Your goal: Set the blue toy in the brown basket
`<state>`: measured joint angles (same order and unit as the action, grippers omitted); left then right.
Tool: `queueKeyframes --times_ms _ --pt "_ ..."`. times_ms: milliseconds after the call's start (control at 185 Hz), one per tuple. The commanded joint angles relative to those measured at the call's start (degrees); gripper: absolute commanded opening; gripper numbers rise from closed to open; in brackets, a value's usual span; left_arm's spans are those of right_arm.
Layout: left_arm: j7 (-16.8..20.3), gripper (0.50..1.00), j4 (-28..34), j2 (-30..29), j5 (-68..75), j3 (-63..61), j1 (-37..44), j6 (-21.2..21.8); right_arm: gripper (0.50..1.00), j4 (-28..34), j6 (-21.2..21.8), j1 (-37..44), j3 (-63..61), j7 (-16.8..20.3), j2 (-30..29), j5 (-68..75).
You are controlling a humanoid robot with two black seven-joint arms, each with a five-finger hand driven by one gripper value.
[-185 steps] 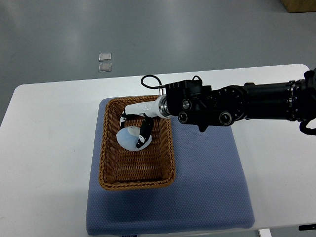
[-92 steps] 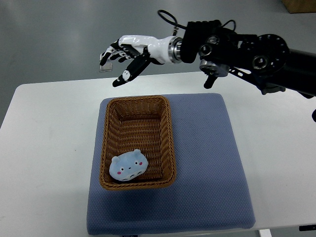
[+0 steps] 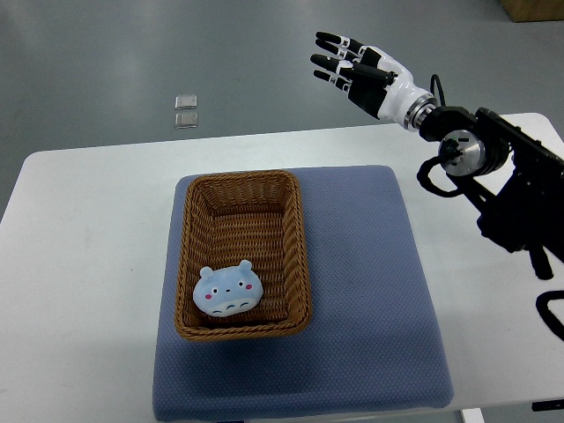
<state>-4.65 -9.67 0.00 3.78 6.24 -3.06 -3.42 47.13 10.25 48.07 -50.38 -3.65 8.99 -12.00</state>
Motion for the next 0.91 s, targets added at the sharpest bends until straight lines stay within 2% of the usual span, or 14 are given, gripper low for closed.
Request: queueKeyframes --times_ms 0,243,357,563,903 --pt "0.0 1.0 0.0 0.0 0.0 0.0 0.0 0.0 0.911 -0.4 0.7 -4.7 -6.3 -1.1 -2.7 0.4" --pt "0.0 1.0 0.0 0.0 0.0 0.0 0.1 0.0 0.913 -0.9 6.5 -11.9 -13.1 -2.9 -5.4 3.3" --pt "0.0 1.0 0.0 0.0 0.0 0.0 0.0 0.0 0.913 -2.3 7.7 -13.2 -13.1 -3.1 -5.5 6.7" --pt "0.0 1.0 0.0 0.0 0.0 0.0 0.0 0.0 0.913 -6.3 13.1 -14.6 -13.0 -3.1 -5.5 7.3" --pt "0.0 1.0 0.0 0.0 0.0 0.0 0.0 0.0 0.913 -7.6 13.6 -15.4 -12.8 -3.1 -5.5 7.3"
